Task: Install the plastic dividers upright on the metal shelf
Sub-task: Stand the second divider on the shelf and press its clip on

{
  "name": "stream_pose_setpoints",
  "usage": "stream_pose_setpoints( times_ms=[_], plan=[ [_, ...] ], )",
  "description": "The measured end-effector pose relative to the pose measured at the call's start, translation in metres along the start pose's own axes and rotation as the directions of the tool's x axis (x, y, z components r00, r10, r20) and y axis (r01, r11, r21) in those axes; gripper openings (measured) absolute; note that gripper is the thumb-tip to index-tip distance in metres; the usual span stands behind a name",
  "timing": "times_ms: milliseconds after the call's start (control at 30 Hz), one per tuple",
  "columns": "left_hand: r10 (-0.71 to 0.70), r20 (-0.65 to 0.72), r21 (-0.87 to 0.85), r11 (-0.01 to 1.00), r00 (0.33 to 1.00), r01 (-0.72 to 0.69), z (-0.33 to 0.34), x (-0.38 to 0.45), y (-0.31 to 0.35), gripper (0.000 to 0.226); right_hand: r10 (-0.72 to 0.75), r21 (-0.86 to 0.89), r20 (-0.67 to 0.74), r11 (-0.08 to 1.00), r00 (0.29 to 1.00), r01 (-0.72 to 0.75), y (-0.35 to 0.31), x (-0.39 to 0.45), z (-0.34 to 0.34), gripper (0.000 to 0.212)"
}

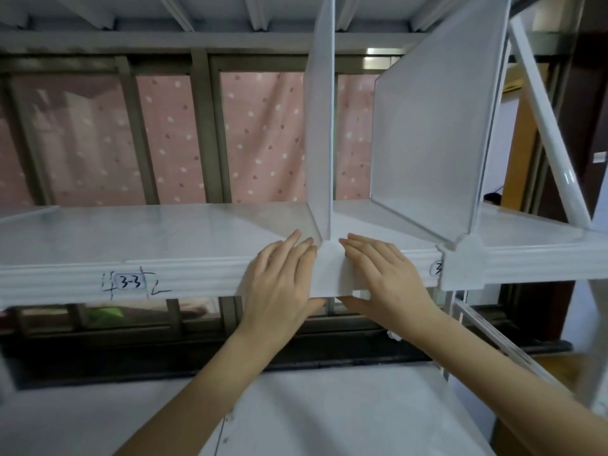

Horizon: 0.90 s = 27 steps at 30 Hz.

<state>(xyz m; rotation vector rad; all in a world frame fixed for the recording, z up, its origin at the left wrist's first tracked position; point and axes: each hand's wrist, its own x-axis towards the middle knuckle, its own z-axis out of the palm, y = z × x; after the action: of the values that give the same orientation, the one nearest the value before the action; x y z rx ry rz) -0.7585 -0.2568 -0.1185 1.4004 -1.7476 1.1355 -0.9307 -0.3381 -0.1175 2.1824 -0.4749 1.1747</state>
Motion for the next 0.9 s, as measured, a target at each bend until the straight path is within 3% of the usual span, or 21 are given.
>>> stream_pose_setpoints(
  times_ms=[200, 633, 900],
  plan=[
    [-0.005, -0.045, -0.037, 0.999, 0.999, 0.003, 0.006, 0.000, -0.003, 0.059, -0.005, -0.006, -0.048, 1.000, 0.999, 0.004, 0.000, 0.002, 0.002, 0.071],
    [0.037, -0.176, -0.005, 0.999, 0.984, -0.039, 0.009, 0.002, -0.008, 0.049, -0.060, -0.026, -0.101, 0.998, 0.993, 0.058, 0.002, 0.008, 0.000, 0.051],
    [0.068, -0.237, 0.014, 0.998, 0.969, -0.067, 0.009, 0.001, -0.012, 0.046, -0.070, -0.007, -0.123, 0.998, 0.990, 0.070, -0.001, 0.012, 0.001, 0.050]
  ],
)
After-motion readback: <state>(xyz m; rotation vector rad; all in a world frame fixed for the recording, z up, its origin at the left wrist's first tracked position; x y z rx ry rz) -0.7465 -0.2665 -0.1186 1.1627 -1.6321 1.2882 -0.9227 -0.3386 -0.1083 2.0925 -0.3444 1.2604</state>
